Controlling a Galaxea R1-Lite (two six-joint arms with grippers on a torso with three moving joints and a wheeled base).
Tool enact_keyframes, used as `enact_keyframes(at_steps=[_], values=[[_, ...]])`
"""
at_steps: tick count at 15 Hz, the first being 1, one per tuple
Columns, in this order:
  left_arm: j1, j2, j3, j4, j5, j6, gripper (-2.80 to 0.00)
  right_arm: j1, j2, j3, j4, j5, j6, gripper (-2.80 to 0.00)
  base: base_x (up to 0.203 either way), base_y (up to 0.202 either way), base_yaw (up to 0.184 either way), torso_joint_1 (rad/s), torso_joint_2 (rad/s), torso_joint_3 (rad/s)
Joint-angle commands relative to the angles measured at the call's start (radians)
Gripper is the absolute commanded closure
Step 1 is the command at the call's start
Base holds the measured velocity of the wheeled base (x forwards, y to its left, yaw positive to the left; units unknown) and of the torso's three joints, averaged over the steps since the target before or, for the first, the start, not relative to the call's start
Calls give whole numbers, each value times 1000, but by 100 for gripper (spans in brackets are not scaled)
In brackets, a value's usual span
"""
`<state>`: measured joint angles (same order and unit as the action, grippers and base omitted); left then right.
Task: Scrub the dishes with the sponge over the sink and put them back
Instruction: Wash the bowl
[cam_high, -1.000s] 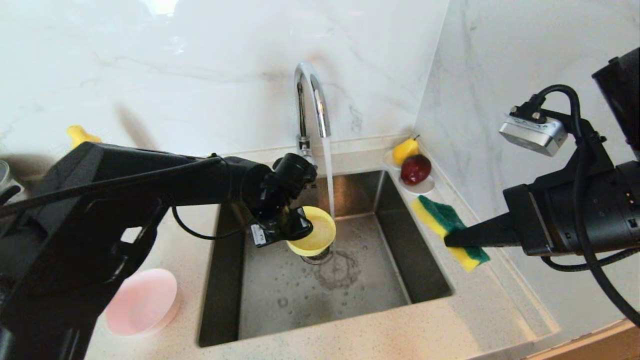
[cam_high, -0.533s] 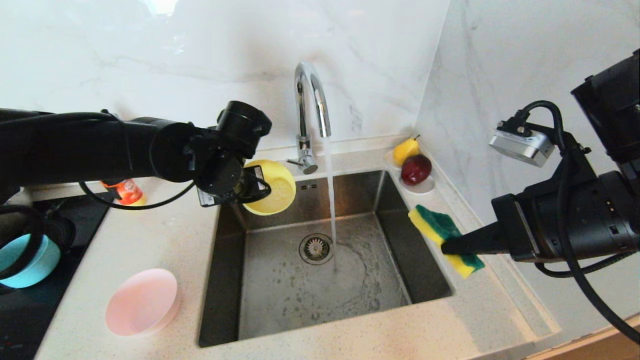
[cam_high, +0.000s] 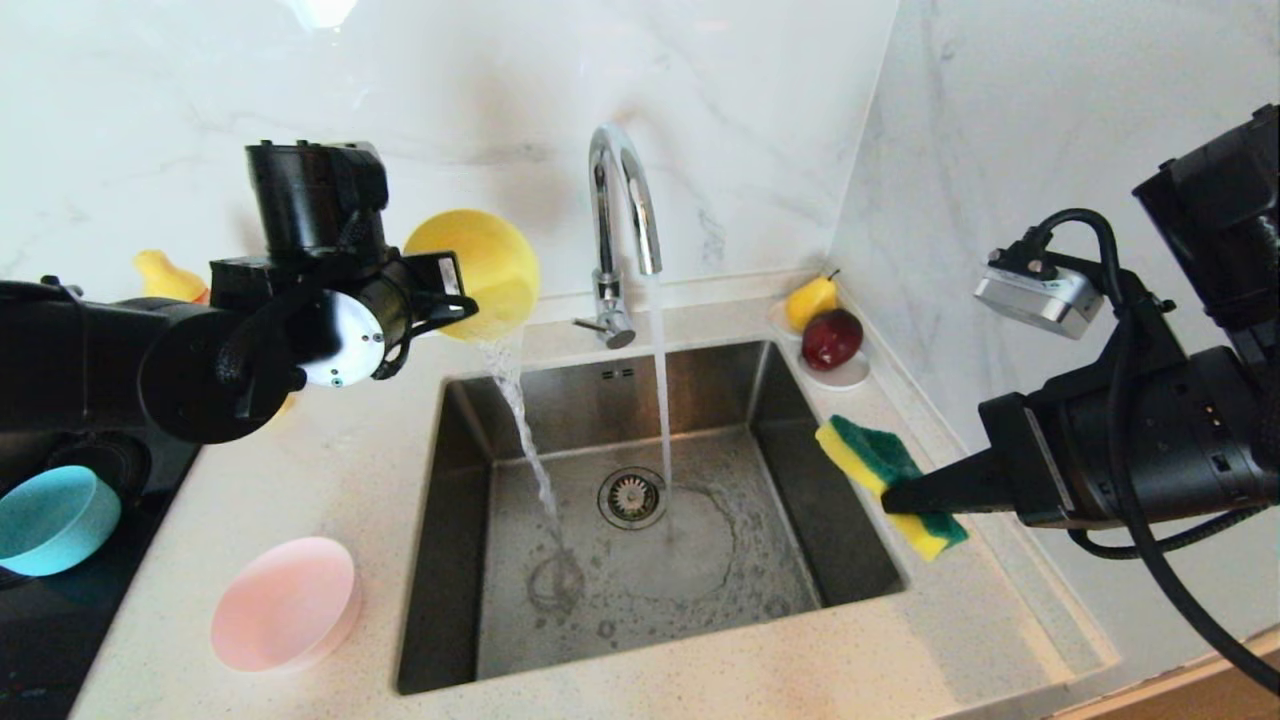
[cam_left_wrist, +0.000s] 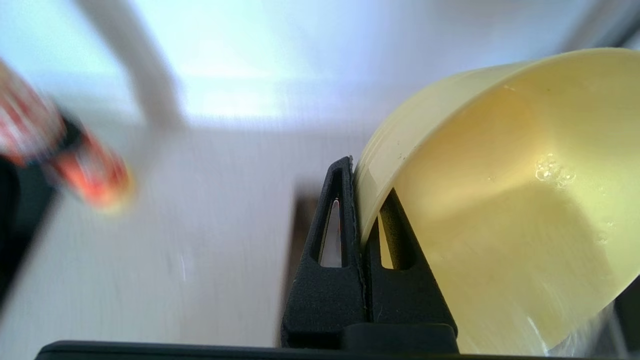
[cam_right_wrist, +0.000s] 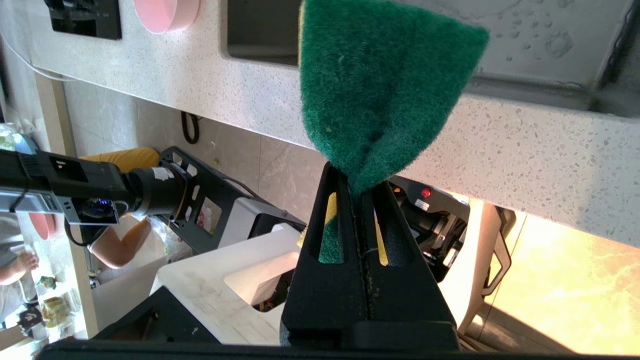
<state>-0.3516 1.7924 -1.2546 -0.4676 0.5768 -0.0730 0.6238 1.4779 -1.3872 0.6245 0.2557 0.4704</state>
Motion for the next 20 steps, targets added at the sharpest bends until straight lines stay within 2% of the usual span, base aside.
enact_keyframes(at_steps=[1,3,7,14,17,18,20], values=[[11,-19,39,-218,-15,36,0,1,-5,4,3,-1,2,0,0,0,0,0,0,0],[12,-34,43,-303,-96,48,0,1,-14,2,3,-4,2,0,0,0,0,0,0,0],[11,-129,43,-403,-196,103,0,1,-36,5,8,-1,-1,0,0,0,0,0,0,0],[11,-268,110,-409,-239,116,0,2,-41,5,9,3,-2,0,0,0,0,0,0,0],[10,-287,132,-340,-241,101,0,7,-44,7,15,3,-6,0,0,0,0,0,0,0],[11,-289,141,-278,-240,84,0,7,-42,-1,14,3,-8,0,0,0,0,0,0,0],[11,-313,154,-100,-240,-1,0,21,-47,-12,12,5,-11,0,0,0,0,0,0,0]])
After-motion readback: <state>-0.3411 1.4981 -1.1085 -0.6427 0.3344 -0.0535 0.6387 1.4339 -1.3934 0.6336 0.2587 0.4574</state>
